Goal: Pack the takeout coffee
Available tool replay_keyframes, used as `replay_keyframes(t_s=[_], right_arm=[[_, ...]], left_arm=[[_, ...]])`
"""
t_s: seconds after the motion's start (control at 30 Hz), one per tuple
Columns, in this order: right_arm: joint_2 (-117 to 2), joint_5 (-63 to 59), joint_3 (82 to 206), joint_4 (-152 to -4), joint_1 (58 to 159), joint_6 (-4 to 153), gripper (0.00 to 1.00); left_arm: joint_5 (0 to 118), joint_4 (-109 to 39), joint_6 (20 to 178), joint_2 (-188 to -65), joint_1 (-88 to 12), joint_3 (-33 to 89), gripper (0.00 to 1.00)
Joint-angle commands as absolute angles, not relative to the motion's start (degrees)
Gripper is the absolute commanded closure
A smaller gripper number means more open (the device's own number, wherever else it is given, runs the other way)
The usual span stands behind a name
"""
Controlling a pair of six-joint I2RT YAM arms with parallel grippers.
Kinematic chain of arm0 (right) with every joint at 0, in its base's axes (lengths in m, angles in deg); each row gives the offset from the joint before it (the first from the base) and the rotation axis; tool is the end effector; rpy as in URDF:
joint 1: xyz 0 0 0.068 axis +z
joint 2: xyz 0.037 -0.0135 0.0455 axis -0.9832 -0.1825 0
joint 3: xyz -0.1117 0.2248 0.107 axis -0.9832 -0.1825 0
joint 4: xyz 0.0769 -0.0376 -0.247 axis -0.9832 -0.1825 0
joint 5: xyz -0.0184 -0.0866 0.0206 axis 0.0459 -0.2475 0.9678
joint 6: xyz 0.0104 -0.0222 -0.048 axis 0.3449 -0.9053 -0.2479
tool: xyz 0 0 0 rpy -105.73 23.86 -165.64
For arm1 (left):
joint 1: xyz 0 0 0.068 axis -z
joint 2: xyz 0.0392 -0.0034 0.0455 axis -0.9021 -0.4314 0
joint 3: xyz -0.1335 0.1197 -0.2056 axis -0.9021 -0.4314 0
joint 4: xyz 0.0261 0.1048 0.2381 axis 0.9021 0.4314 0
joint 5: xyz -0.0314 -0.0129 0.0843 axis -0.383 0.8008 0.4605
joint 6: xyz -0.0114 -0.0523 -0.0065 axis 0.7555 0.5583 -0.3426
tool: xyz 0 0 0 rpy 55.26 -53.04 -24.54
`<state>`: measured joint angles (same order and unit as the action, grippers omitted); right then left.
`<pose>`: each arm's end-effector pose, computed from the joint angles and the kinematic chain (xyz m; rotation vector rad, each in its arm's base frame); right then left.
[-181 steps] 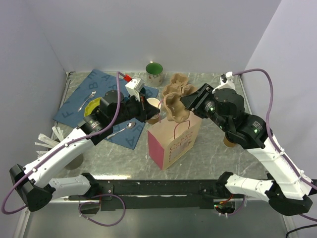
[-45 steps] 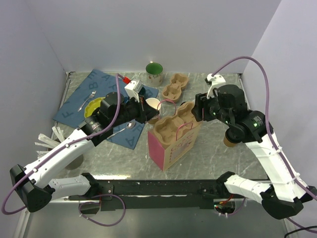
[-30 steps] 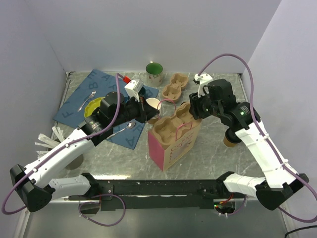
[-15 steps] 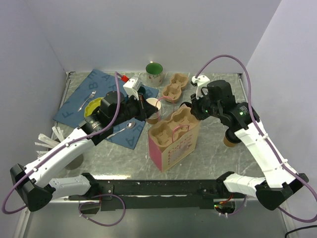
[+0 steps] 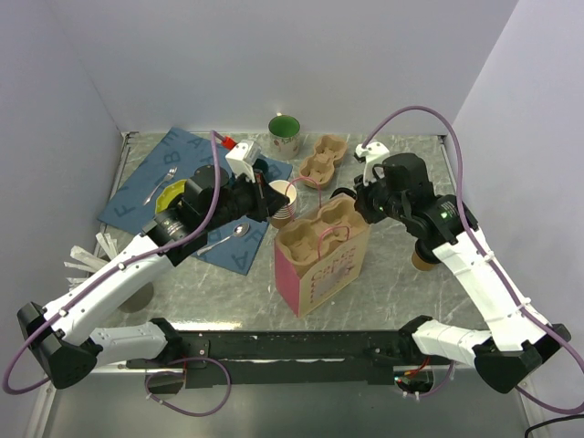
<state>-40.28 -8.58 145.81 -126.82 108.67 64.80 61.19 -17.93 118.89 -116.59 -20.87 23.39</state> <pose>0.1900 0.1071 0.4023 -0.6285 2.1197 0.2819 0.1852 -0.1815 0.3995 0.2859 1.8911 -1.0097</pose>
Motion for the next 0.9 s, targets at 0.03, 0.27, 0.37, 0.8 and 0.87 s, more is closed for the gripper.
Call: replay_keyframes(t_s=[0.03,0.27,0.37,0.8,0.87], right_arm=[[-41.1,-12.2,145.6,-129.6,108.3,64.6,0.83],[-40.3,-14.9,147.7,-127.1,108.4,66.2,0.94],[-39.0,-15.3,147.3,-125.1,108.5,65.4,0.94],[-34.5,-12.2,144.8,-120.3,109.1,58.9,0.94],[-34.5,-12.8,144.6,-120.1,109.4,58.2,0.94]], left_arm=[[61.4,-19.3,119.4,-116.7,-20.9,26.4,0.99],[58.5,-18.9,119.7,-117.1,-21.0,25.9,0.99],[58.9,-19.1,120.0,-116.8,-20.9,25.3,0.99],[56.3,-19.8,119.8,-118.6,-20.9,26.8,0.99],[55.9,-19.8,119.9,-119.1,-20.8,27.0,0.99]])
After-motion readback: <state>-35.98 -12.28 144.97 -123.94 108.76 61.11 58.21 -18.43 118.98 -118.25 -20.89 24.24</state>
